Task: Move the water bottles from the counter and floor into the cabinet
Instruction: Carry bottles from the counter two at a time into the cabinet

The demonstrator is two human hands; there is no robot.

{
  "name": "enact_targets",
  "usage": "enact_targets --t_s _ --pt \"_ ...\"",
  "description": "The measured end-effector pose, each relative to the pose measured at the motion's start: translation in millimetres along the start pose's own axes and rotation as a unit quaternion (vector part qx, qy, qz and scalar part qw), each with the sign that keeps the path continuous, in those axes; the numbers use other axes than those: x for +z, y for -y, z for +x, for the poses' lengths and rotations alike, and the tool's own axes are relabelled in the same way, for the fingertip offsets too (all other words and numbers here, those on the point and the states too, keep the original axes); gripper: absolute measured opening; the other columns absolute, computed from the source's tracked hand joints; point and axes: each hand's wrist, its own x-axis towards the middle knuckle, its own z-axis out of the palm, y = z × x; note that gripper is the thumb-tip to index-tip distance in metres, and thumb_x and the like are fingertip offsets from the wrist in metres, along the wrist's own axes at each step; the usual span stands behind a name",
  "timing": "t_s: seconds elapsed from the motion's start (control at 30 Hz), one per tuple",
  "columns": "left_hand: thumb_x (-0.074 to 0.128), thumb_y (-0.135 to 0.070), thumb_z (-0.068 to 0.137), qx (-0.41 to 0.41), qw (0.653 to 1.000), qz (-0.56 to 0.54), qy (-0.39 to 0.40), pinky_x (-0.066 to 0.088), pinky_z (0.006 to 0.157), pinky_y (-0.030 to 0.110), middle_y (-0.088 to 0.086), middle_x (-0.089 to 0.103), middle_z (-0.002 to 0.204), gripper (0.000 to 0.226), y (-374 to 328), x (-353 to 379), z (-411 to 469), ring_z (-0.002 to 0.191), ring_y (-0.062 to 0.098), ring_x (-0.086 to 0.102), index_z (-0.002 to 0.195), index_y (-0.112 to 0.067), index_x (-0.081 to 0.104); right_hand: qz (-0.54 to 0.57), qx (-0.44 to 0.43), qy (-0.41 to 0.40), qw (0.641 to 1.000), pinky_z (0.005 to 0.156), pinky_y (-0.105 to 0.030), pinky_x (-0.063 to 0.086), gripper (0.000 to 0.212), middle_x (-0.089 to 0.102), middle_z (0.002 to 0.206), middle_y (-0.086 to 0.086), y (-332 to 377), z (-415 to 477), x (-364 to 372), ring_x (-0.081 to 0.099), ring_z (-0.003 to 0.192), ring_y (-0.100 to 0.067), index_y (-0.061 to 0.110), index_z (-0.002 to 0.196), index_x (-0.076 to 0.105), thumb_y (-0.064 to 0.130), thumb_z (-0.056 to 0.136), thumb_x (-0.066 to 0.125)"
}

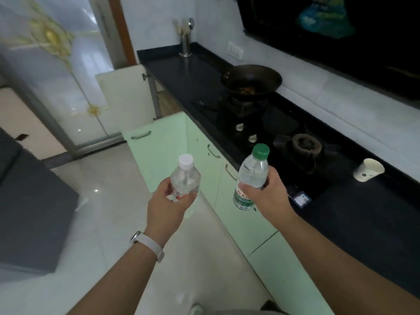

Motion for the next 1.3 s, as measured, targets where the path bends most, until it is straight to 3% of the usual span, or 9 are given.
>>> enact_targets --t_s 0.13,0.3,0.4,0.6,0.83,1.0,1.2,1.3 --pt "0.087 -0.03 0.078 -0.019 0.998 0.001 -0.06 0.039 0.065 -0.001 -0.013 0.069 0.098 0.033 11 -46 8 0.081 -0.019 0.057 0.097 -0.038 0.062 0.004 -0.026 0.058 0.998 0.067 -0.014 0.045 0.056 0.064 0.102 0.012 25 9 48 0.063 0.088 -0.001 0.027 0.12 0.053 0.02 0.075 0.084" --pt "0.087 -0.033 0.078 -0.054 0.992 -0.002 -0.118 0.041 0.072 0.01 -0.014 0.07 0.102 0.036 27 -92 20 0.088 -0.017 0.058 0.107 -0.032 0.066 0.015 -0.052 0.13 0.99 0.07 -0.016 0.046 0.052 0.065 0.104 0.015 51 25 105 0.063 0.093 0.0 0.036 0.114 0.053 0.021 0.075 0.083" --pt "0.087 -0.036 0.077 -0.066 0.986 0.008 -0.152 0.043 0.075 0.015 -0.015 0.071 0.099 0.032 36 -112 37 0.09 -0.012 0.06 0.102 -0.036 0.065 0.007 -0.066 0.166 0.984 0.076 -0.022 0.049 0.048 0.066 0.105 0.015 61 44 139 0.063 0.094 -0.001 0.043 0.106 0.052 0.025 0.074 0.083" --pt "0.086 -0.047 0.074 -0.091 0.976 0.02 -0.197 0.045 0.079 0.02 -0.024 0.07 0.095 0.033 54 -141 104 0.092 -0.008 0.063 0.1 -0.041 0.065 0.004 -0.079 0.228 0.97 0.08 -0.025 0.051 0.05 0.065 0.104 0.015 79 107 211 0.062 0.094 -0.002 0.038 0.112 0.052 0.027 0.074 0.082" --pt "0.088 -0.04 0.076 -0.103 0.972 0.041 -0.207 0.049 0.088 0.03 -0.018 0.072 0.105 0.036 51 -152 220 0.101 0.003 0.066 0.103 -0.045 0.064 -0.01 -0.089 0.257 0.962 0.075 -0.02 0.05 0.056 0.062 0.107 0.015 102 211 276 0.061 0.094 -0.002 0.034 0.12 0.049 0.031 0.074 0.082" --pt "0.088 -0.033 0.078 -0.097 0.969 0.049 -0.221 0.05 0.088 0.03 -0.014 0.073 0.105 0.037 43 -164 286 0.101 0.005 0.066 0.109 -0.034 0.068 -0.014 -0.089 0.259 0.962 0.07 -0.018 0.049 0.058 0.061 0.105 0.015 123 279 312 0.061 0.092 -0.003 0.033 0.12 0.049 0.032 0.073 0.083" --pt "0.088 -0.029 0.078 -0.101 0.965 0.036 -0.24 0.048 0.085 0.025 -0.028 0.071 0.097 0.033 39 -190 332 0.094 -0.007 0.065 0.1 -0.043 0.067 -0.009 -0.094 0.264 0.96 0.073 -0.02 0.05 0.06 0.061 0.105 0.017 149 320 353 0.061 0.093 -0.003 0.034 0.12 0.048 0.034 0.072 0.084" --pt "0.088 -0.032 0.077 -0.098 0.965 0.037 -0.242 0.049 0.085 0.027 -0.027 0.071 0.096 0.032 44 -210 353 0.095 -0.005 0.066 0.098 -0.043 0.067 -0.027 -0.096 0.276 0.956 0.073 -0.019 0.05 0.059 0.06 0.103 0.017 157 332 378 0.061 0.09 -0.002 0.034 0.119 0.048 0.035 0.072 0.084"
